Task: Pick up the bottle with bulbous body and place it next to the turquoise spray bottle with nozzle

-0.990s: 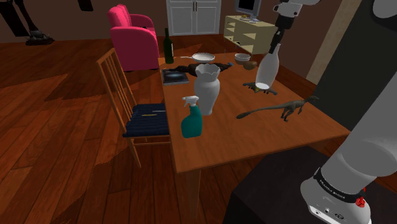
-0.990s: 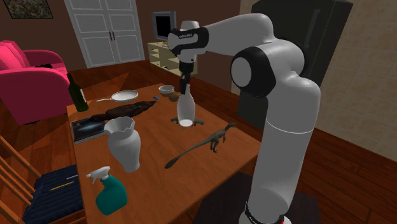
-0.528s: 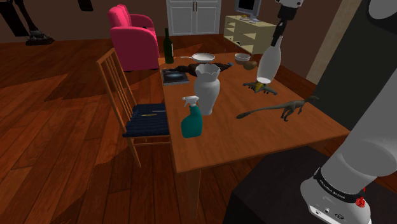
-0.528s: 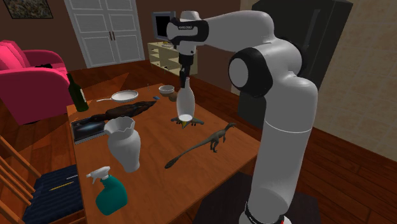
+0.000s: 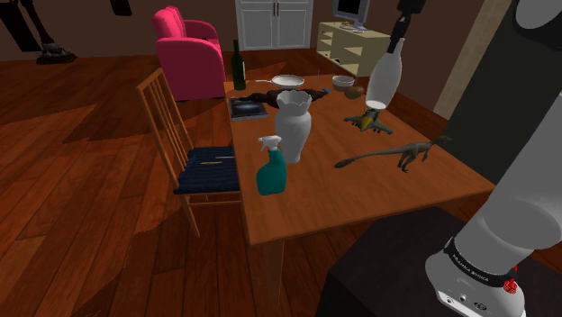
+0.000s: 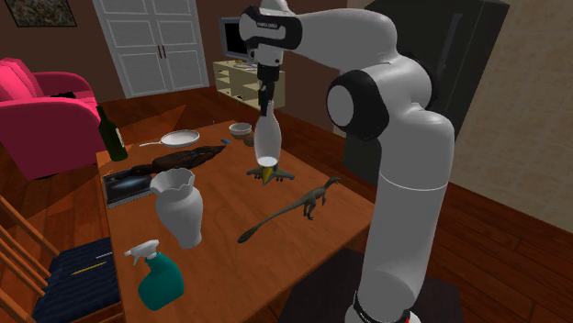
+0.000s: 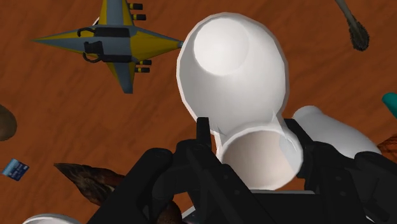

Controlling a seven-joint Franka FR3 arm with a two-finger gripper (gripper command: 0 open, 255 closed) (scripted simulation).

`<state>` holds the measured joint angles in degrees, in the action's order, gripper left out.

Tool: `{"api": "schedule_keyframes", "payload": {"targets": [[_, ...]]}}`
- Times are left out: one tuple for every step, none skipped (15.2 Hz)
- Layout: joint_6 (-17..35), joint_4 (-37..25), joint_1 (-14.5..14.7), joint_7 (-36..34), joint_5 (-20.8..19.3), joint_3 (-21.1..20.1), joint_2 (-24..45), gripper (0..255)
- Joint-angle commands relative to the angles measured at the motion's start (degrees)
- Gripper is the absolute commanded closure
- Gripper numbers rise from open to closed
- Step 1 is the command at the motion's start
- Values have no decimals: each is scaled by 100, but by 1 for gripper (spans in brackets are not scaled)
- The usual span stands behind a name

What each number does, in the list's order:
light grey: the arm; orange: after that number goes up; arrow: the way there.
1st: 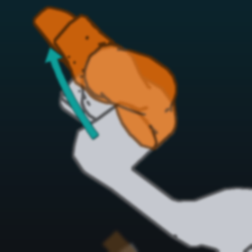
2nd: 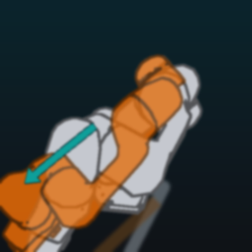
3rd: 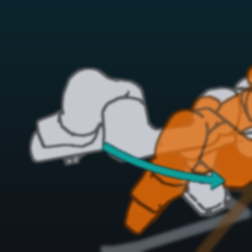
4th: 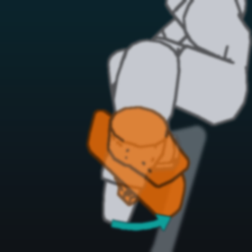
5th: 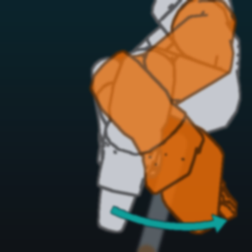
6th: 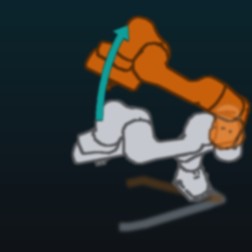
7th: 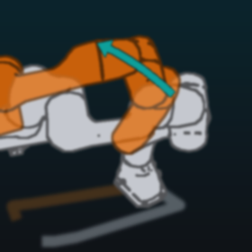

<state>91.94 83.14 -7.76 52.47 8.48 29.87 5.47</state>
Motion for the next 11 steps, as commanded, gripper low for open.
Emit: {"api": "schedule_keyframes", "payload": {"targets": [[-199, -285, -36, 16, 55, 17, 102, 255], [-291, -409, -51, 19, 75, 23, 139, 255], [-385, -537, -68, 23, 98, 30, 179, 255], [-480, -668, -87, 27, 122, 37, 222, 255], [-577, -804, -107, 32, 149, 44, 268, 255], [-676, -945, -129, 37, 178, 51, 317, 255], [-778, -1090, -154, 43, 208, 59, 369, 255], [-882, -1242, -181, 49, 242, 67, 424, 255], [-988, -1399, -211, 55, 278, 75, 484, 255], [-1098, -1563, -245, 62, 318, 83, 548, 255], [-1211, -1735, -283, 69, 361, 90, 616, 255]]}}
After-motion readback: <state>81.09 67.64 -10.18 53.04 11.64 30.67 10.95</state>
